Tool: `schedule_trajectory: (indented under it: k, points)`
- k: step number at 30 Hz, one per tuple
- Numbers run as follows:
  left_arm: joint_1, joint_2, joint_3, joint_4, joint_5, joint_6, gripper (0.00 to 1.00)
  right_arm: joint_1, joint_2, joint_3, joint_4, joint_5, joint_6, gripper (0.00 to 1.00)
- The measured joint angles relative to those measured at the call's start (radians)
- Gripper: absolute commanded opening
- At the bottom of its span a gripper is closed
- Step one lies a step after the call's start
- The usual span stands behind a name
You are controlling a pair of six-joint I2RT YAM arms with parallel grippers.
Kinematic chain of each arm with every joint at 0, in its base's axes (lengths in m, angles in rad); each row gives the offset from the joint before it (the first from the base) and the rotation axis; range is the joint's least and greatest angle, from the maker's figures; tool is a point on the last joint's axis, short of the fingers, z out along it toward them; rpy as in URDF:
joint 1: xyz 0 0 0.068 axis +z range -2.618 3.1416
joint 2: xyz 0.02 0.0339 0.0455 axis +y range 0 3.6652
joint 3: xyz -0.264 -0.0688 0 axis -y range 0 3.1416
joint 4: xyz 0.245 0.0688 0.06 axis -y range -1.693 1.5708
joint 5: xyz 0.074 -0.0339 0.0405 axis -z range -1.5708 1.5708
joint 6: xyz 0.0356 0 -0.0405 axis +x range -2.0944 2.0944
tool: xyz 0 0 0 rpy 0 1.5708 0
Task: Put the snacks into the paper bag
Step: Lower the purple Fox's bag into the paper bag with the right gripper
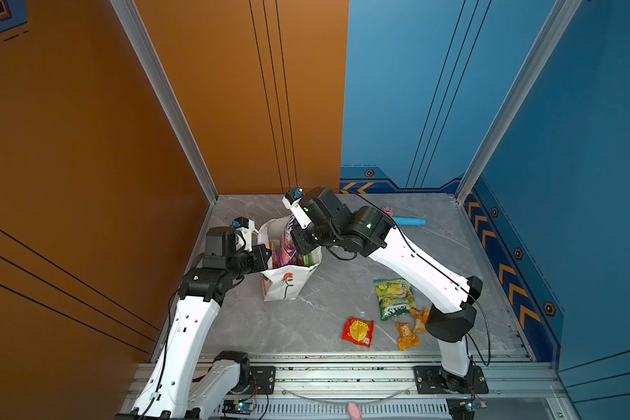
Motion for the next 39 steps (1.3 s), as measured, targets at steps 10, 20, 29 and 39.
schedule_trajectory:
  k: [10,20,29,39]
  points:
    - [-0.002,-0.005,0.000,0.000,0.000,0.000,0.00,0.002,0.050,0.003,-0.107,0.155,-0.013,0.04]
    - [-0.006,-0.005,0.000,-0.001,-0.001,0.000,0.00,0.004,0.104,0.018,-0.116,0.145,0.005,0.00]
    - [-0.006,-0.006,0.000,-0.011,-0.002,0.000,0.00,0.004,0.208,0.018,-0.111,0.082,0.036,0.00]
    - [-0.006,-0.006,0.000,-0.011,-0.004,0.000,0.00,0.004,0.196,-0.015,-0.090,0.059,0.059,0.05]
